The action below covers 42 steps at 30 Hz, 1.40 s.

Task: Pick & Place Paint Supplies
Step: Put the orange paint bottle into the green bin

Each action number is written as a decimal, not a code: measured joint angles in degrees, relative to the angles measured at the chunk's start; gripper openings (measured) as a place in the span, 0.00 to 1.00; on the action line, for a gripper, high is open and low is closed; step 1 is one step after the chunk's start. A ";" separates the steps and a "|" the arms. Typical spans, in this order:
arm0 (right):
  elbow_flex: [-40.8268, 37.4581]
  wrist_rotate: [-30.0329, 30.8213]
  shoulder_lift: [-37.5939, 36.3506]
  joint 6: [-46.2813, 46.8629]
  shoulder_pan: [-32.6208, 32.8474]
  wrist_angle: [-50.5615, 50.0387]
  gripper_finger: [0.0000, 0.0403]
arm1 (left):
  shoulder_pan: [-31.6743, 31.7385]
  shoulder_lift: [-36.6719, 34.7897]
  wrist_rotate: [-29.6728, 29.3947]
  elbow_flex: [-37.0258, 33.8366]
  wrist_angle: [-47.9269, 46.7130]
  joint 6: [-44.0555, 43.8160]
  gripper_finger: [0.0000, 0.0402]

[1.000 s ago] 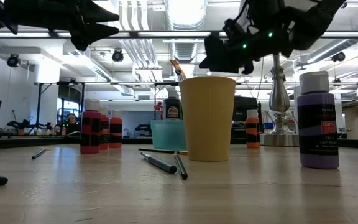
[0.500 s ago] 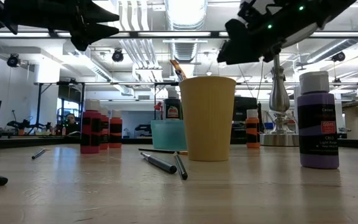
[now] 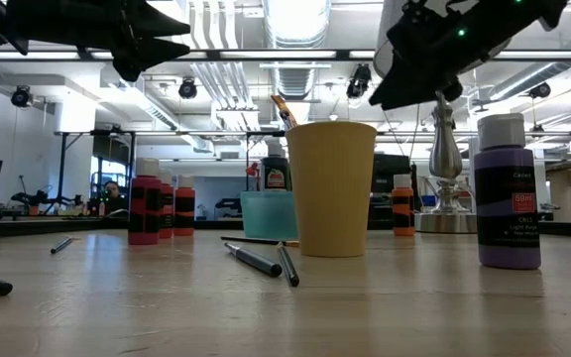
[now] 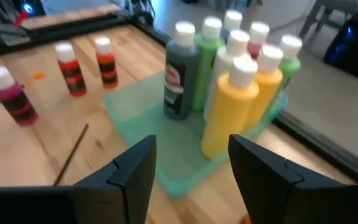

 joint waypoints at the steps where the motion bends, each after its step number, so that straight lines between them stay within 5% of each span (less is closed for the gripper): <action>1: 0.00 -0.01 -0.04 1.45 0.00 -1.44 0.48 | -0.01 0.00 0.02 0.00 -0.08 0.00 0.62; 9: -0.39 2.65 0.11 13.54 0.32 -12.44 0.43 | -0.02 0.00 0.00 0.00 -0.53 0.00 0.62; 17: -5.28 8.78 0.11 20.28 1.61 -12.43 0.39 | -0.02 0.00 0.02 0.00 -0.61 -0.01 0.62; 34: -22.91 13.68 0.14 12.23 1.31 24.37 0.48 | -0.01 0.00 0.00 0.00 -0.47 -0.22 0.62; 42: -25.52 13.00 0.22 11.53 -0.66 27.69 0.48 | -0.01 0.00 0.00 0.00 -0.47 -0.22 0.62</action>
